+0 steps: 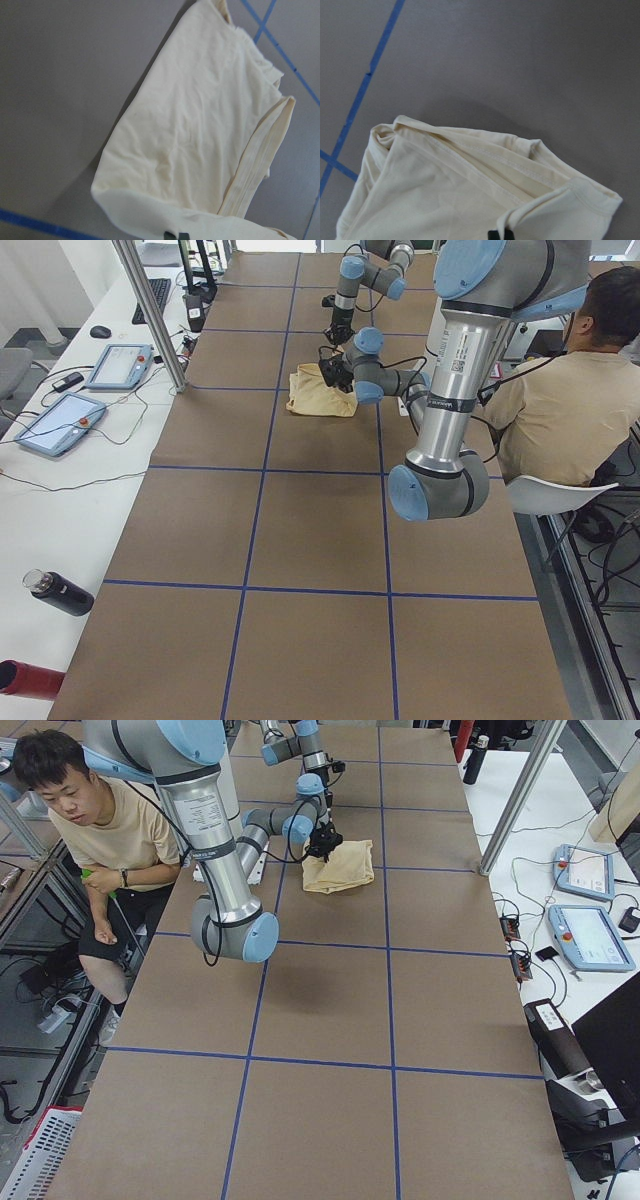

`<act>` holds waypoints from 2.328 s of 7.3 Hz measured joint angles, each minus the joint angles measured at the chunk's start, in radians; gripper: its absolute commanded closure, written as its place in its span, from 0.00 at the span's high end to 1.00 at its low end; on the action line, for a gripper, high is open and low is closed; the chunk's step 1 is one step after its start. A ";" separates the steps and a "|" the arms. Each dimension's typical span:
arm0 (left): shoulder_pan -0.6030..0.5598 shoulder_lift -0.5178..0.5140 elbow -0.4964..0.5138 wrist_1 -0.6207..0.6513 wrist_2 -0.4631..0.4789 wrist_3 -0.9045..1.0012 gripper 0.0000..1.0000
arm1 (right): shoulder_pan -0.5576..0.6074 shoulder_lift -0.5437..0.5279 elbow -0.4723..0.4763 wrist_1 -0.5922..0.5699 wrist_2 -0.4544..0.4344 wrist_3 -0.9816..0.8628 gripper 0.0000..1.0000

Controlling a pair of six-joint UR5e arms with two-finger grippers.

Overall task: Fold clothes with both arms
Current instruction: 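Lift the near edge with both grippers and fold it toward the far edge, then release the folded edge and raise both grippers away from the shirt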

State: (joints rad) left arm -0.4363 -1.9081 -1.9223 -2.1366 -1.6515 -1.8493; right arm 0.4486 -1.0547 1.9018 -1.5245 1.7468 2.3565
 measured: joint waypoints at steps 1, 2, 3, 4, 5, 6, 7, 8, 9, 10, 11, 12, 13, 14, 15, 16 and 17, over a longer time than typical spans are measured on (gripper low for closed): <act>-0.037 -0.032 0.063 -0.005 -0.006 0.030 0.00 | 0.022 0.029 -0.053 0.000 0.003 -0.026 0.00; -0.072 -0.059 0.111 -0.008 -0.009 0.056 0.00 | 0.045 0.045 -0.093 0.001 0.007 -0.053 0.00; -0.102 -0.076 0.139 -0.010 -0.010 0.079 0.00 | 0.078 0.060 -0.124 0.001 0.023 -0.076 0.00; -0.123 -0.085 0.153 -0.010 -0.011 0.093 0.00 | 0.106 0.080 -0.154 0.001 0.045 -0.097 0.00; -0.137 -0.098 0.168 -0.010 -0.011 0.100 0.00 | 0.121 0.112 -0.198 0.001 0.057 -0.112 0.00; -0.146 -0.115 0.190 -0.010 -0.011 0.104 0.00 | 0.127 0.148 -0.249 0.004 0.062 -0.122 0.00; -0.150 -0.132 0.218 -0.011 -0.010 0.109 0.00 | 0.133 0.169 -0.293 0.024 0.065 -0.128 0.00; -0.152 -0.142 0.248 -0.019 -0.009 0.116 0.00 | 0.143 0.178 -0.335 0.068 0.066 -0.133 0.00; -0.155 -0.148 0.288 -0.047 -0.008 0.121 0.46 | 0.155 0.183 -0.372 0.106 0.067 -0.148 0.97; -0.163 -0.160 0.341 -0.085 -0.007 0.127 0.62 | 0.167 0.191 -0.403 0.124 0.067 -0.177 1.00; -0.182 -0.179 0.396 -0.115 -0.007 0.150 0.62 | 0.174 0.218 -0.471 0.163 0.065 -0.210 1.00; -0.209 -0.195 0.432 -0.129 -0.008 0.184 0.62 | 0.190 0.262 -0.575 0.237 0.064 -0.235 1.00; -0.234 -0.202 0.446 -0.135 -0.009 0.205 0.62 | 0.220 0.295 -0.650 0.293 0.075 -0.267 1.00; -0.251 -0.207 0.450 -0.138 -0.016 0.214 0.62 | 0.256 0.305 -0.681 0.318 0.110 -0.303 1.00; -0.261 -0.210 0.450 -0.141 -0.034 0.219 0.62 | 0.289 0.303 -0.683 0.325 0.162 -0.323 1.00; -0.273 -0.211 0.447 -0.141 -0.063 0.239 0.62 | 0.308 0.287 -0.653 0.321 0.199 -0.332 1.00; -0.294 -0.208 0.438 -0.139 -0.102 0.281 0.61 | 0.315 0.248 -0.590 0.311 0.217 -0.337 1.00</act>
State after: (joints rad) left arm -0.7303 -2.1161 -1.4840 -2.2752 -1.7535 -1.5686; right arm 0.7634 -0.8072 1.3116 -1.2134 1.9640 2.0193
